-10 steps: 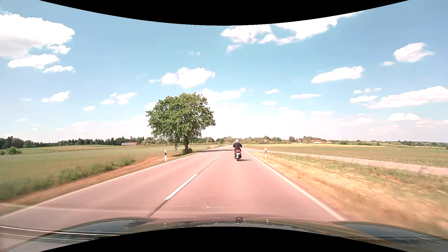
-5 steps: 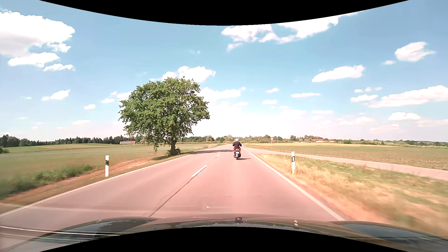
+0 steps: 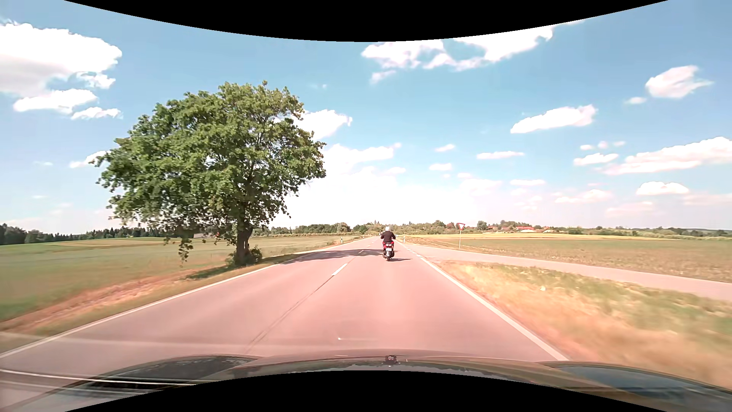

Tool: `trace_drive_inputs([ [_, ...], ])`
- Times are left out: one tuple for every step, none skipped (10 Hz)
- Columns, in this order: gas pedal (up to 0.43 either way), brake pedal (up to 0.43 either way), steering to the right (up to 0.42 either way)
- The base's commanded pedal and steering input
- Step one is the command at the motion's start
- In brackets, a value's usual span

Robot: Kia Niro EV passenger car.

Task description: Follow the waypoints while adhering to traffic rules and regulations

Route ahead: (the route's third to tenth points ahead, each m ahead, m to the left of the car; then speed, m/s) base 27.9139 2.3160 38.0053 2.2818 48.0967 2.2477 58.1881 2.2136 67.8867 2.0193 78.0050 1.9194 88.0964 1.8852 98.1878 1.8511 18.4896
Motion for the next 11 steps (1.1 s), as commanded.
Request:
trace_drive_inputs([
  [0.311,0.012,-0.004],
  [0.311,0.012,-0.004],
  [0.311,0.006,-0.003],
  [0.311,0.012,-0.001],
  [0.299,0.012,0.002],
  [0.220,0.012,0.002],
  [0.189,0.012,0.001],
  [0.150,0.012,0.000],
  [0.138,0.012,-0.001],
  [0.130,0.012,-0.001],
  [0.118,0.012,-0.001],
])
